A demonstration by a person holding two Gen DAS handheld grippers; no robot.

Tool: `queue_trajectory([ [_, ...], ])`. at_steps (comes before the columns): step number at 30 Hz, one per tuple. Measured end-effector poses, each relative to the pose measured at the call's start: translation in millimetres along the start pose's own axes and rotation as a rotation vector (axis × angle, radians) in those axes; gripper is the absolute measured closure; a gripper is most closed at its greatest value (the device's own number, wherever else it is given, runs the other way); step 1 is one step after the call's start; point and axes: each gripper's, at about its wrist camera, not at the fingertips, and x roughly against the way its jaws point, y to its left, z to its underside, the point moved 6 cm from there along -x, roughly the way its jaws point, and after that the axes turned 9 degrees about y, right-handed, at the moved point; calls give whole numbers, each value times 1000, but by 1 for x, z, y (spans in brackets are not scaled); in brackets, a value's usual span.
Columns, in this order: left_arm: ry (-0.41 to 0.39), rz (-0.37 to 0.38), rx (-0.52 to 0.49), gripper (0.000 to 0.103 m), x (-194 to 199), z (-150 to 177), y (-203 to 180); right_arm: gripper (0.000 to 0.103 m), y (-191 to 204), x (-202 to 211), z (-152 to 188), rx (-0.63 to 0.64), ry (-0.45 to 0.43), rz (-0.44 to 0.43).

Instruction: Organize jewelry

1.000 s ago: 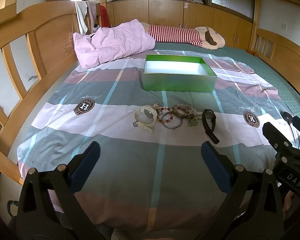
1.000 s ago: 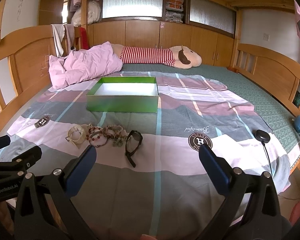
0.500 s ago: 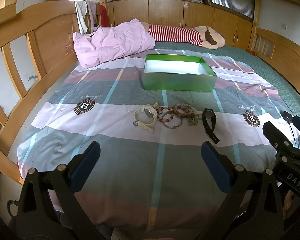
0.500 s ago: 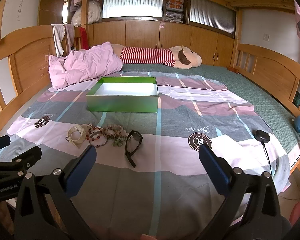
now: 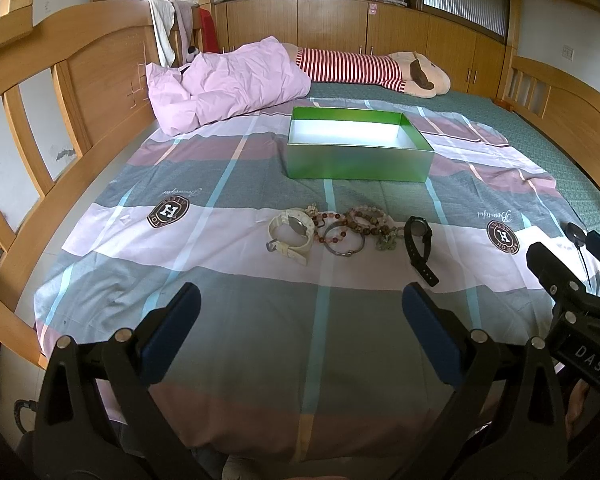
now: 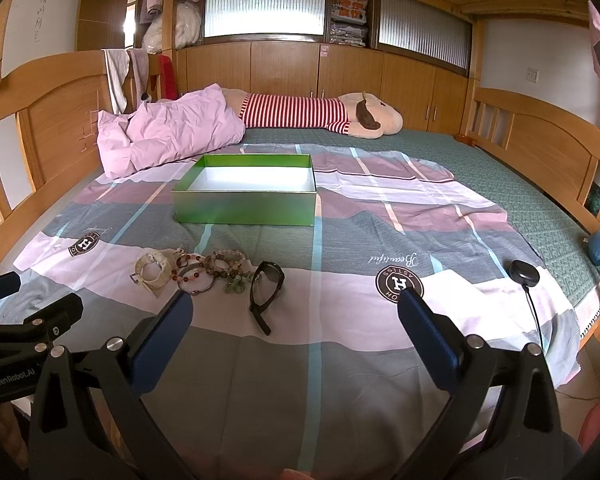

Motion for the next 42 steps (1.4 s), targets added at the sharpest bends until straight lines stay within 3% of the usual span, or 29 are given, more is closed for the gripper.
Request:
queue_trajectory([
  [19,14,15,-6,3,-3,6,-3,3,0,1,0,-4,15,-19],
  [25,86,44,-23,3,-17,9,-6,3,0,-3,-2,8,26,-19],
  [30,95,72,-29,3,-18,-10,-4,3,-2,-3,-13,3,31,-48],
  [36,89,98,-58,3,-8,-52,-5,3,-1,-5,-52,29,2,-71],
  [40,4,163,-16,3,-3,-89,1,3,2,-25,-81,31,35,-103],
  [42,20,128,-13,3,-12,-102,4,3,3,-41,-90,37,31,-88],
])
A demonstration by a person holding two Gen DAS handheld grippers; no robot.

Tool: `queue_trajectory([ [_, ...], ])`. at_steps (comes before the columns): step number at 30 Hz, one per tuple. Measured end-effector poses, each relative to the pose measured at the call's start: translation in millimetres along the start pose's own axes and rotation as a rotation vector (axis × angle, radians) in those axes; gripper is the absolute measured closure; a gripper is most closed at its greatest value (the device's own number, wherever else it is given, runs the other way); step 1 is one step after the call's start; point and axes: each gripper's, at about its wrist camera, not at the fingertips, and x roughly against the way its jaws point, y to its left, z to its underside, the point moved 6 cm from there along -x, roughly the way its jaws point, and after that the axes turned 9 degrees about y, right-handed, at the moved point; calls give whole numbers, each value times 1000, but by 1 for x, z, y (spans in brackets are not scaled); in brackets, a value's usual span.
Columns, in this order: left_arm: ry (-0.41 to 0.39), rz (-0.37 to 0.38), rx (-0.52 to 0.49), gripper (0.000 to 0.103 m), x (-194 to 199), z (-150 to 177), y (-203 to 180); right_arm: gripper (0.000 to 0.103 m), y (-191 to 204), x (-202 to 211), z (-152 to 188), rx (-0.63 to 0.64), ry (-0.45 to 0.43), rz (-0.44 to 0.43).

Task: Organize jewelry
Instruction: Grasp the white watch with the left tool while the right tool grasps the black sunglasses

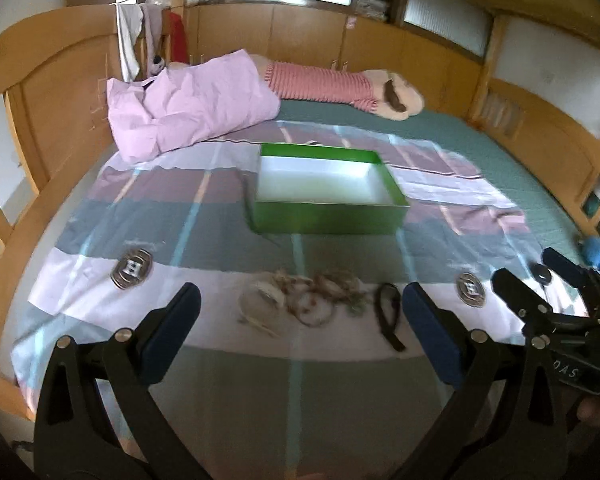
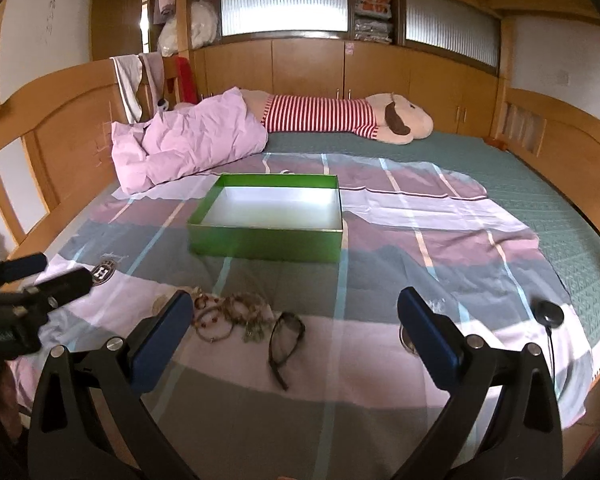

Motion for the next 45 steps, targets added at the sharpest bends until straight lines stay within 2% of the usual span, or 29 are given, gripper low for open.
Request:
queue_trajectory([
  [2,9,-29,-4,3,-13,-9,4,3,0,-16,2,10,-6,21],
  [5,77,-98,-5,3,-47,-4,14,3,-1,-51,23,-11,25,35],
  [8,120,-100,3,3,-85,14,22,3,2,-85,51,-19,130,19],
  [9,150,-106,14,7,-100,20,24,3,7,-95,59,-12,177,-5],
  [12,215,-82,34,12,-129,28,28,3,15,-104,67,20,190,-3],
  [14,217,-78,26,12,-138,29,29,3,16,-111,70,21,215,0],
  [16,227,-108,18,12,-149,28,33,3,14,-122,73,-5,251,-9],
  [22,265,-93,29,12,-171,30,32,3,12,-150,78,-53,323,-47],
  [29,296,-111,13,12,-196,31,31,4,10,-168,83,-75,366,-35],
  [31,305,-112,25,12,-203,31,34,14,10,-174,84,-65,385,-22],
  [35,334,-110,47,24,-216,34,39,27,13,-182,87,-38,412,-36],
  [37,340,-106,64,27,-220,35,43,42,15,-184,88,-27,419,-48],
  [41,342,-100,74,43,-219,35,46,59,18,-187,89,-15,442,-77],
  [42,343,-108,68,43,-219,35,46,65,20,-185,88,-8,440,-87],
  [45,341,-103,70,44,-217,37,46,71,22,-179,86,7,426,-104],
])
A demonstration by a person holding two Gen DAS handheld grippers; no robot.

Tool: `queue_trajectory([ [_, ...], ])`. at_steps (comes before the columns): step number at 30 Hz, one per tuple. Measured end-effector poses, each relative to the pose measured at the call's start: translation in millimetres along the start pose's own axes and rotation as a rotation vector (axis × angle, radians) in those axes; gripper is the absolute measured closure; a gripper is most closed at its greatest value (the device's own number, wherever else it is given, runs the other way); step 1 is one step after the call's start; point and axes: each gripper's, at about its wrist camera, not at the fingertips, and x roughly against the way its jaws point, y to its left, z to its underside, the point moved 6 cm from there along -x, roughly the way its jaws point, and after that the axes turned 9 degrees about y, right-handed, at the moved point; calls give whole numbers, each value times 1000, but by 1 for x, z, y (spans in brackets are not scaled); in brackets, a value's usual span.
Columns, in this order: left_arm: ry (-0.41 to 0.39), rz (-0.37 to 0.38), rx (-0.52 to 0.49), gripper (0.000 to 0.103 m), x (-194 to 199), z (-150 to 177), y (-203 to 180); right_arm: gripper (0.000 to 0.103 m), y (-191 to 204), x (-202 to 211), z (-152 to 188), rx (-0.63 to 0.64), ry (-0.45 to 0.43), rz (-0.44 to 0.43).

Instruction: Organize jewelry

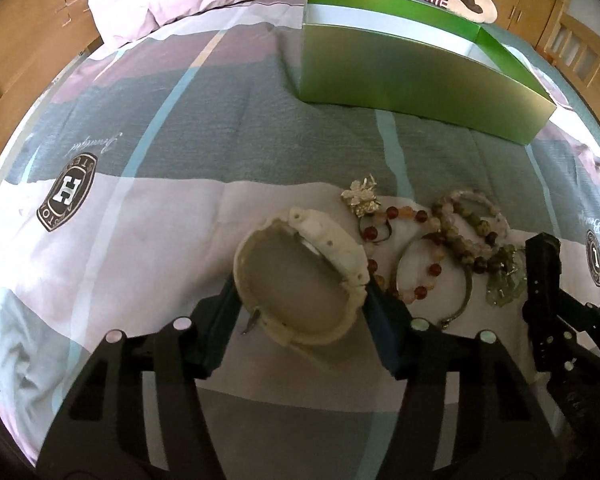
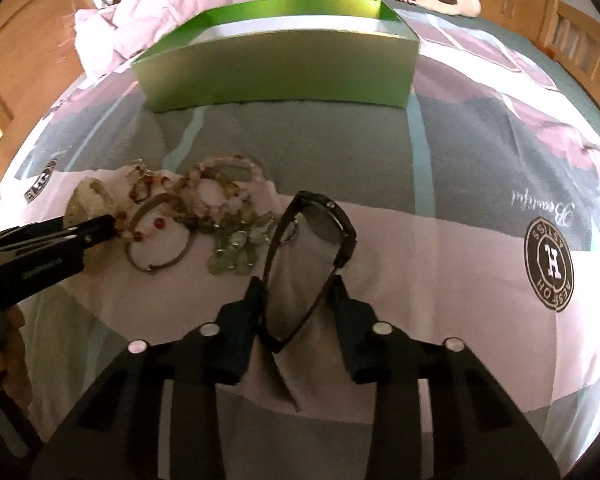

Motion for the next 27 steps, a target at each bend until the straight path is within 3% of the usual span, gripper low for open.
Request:
queue_trajectory([
  [6,-3,-13,-6,46,4,5,2,79,-3,5,2,-3,1,4],
  [14,7,-15,6,44,21,18,12,79,-18,10,4,-36,1,43],
  [17,30,44,-7,42,15,25,4,79,-20,1,8,-38,29,35],
  [19,19,34,-19,33,14,25,0,69,-21,-1,9,-57,38,7],
  [20,6,27,-20,24,16,25,-1,66,-20,-2,9,-67,44,-13],
  [25,-51,37,-8,18,36,22,-2,65,-17,8,7,-60,18,-32],
  [27,-54,38,-3,18,38,23,-2,58,-17,7,8,-71,27,-53],
])
